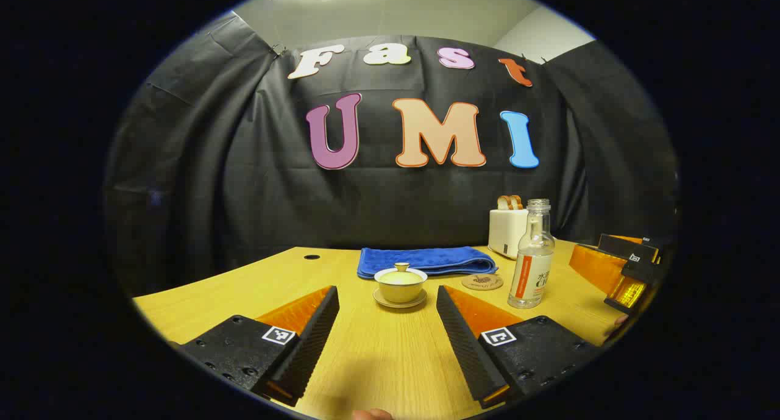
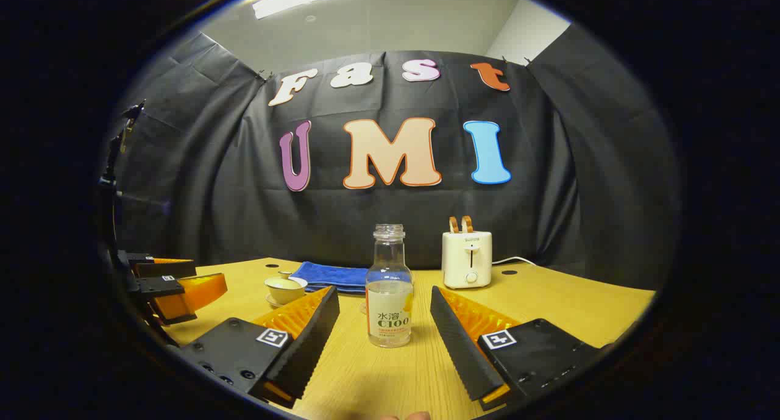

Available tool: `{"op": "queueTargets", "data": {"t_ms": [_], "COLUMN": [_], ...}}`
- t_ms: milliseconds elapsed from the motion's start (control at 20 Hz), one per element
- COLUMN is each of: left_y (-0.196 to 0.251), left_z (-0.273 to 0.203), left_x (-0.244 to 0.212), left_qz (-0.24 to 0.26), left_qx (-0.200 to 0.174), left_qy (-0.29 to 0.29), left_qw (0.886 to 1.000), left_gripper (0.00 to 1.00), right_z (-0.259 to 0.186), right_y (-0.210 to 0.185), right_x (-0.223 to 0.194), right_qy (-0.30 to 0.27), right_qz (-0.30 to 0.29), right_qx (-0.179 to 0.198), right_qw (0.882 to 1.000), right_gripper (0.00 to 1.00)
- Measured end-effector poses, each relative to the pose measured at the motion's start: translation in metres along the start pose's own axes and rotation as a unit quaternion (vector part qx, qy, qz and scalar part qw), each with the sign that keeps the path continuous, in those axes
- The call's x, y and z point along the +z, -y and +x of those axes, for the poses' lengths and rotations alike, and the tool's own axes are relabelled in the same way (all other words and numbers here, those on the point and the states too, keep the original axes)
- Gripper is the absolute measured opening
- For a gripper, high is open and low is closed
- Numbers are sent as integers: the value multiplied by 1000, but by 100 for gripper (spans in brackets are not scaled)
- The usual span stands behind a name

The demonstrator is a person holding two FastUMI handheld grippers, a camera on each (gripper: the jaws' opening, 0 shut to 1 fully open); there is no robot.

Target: Open the teacup lid with one hand, grasp the water bottle and pour water into the teacup with the other hand; after pouring, place the water bottle on the coaster and then close the teacup lid.

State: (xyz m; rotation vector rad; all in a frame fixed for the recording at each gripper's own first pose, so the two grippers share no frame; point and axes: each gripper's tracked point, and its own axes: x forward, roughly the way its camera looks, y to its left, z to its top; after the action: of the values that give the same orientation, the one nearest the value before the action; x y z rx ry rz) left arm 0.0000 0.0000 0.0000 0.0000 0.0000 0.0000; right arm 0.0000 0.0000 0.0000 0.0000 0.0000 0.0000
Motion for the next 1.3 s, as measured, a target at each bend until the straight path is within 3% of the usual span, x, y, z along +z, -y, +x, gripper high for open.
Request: {"op": "queueTargets", "data": {"t_ms": [100, 150, 200, 350, 500, 550, 650, 700, 950, 1100, 1200, 1300], "left_y": [0, 0, 0, 0, 0, 0, 0, 0, 0, 1, 0, 0], "left_z": [0, 0, 0, 0, 0, 0, 0, 0, 0, -7, -7, -7], "left_x": [0, 0, 0, 0, 0, 0, 0, 0, 0, -4, -5, -5], "left_qz": [0, 0, 0, 0, 0, 0, 0, 0, 0, 0, -1, -4], "left_qx": [0, 0, 0, 0, 0, 0, 0, 0, 0, -3, 2, 4], "left_qy": [0, 0, 0, 0, 0, 0, 0, 0, 0, -20, -23, -21], "left_qw": [1000, 1000, 1000, 1000, 1000, 1000, 1000, 1000, 1000, 1000, 1000, 1000], "left_gripper": [94, 94, 95, 95, 96, 95, 96, 95, 95, 95, 95, 95], "right_z": [0, 0, 0, 0, 0, 0, 0, 0, 0, -4, -4, -4], "right_y": [0, 0, 0, 0, 0, 0, 0, 0, 0, 2, 2, 3], "right_x": [0, 0, 0, 0, 0, 0, 0, 0, 0, -1, -2, -2], "right_qy": [0, 0, 0, 0, 0, 0, 0, 0, 0, -8, -12, -12], "right_qz": [0, 0, 0, 0, 0, 0, 0, 0, 0, -4, -6, -6], "right_qx": [0, 0, 0, 0, 0, 0, 0, 0, 0, -2, -2, -2], "right_qw": [1000, 1000, 1000, 1000, 1000, 1000, 1000, 1000, 1000, 1000, 1000, 1000], "right_gripper": [100, 94, 98, 100, 94, 98, 98, 94, 98, 94, 98, 94]}}
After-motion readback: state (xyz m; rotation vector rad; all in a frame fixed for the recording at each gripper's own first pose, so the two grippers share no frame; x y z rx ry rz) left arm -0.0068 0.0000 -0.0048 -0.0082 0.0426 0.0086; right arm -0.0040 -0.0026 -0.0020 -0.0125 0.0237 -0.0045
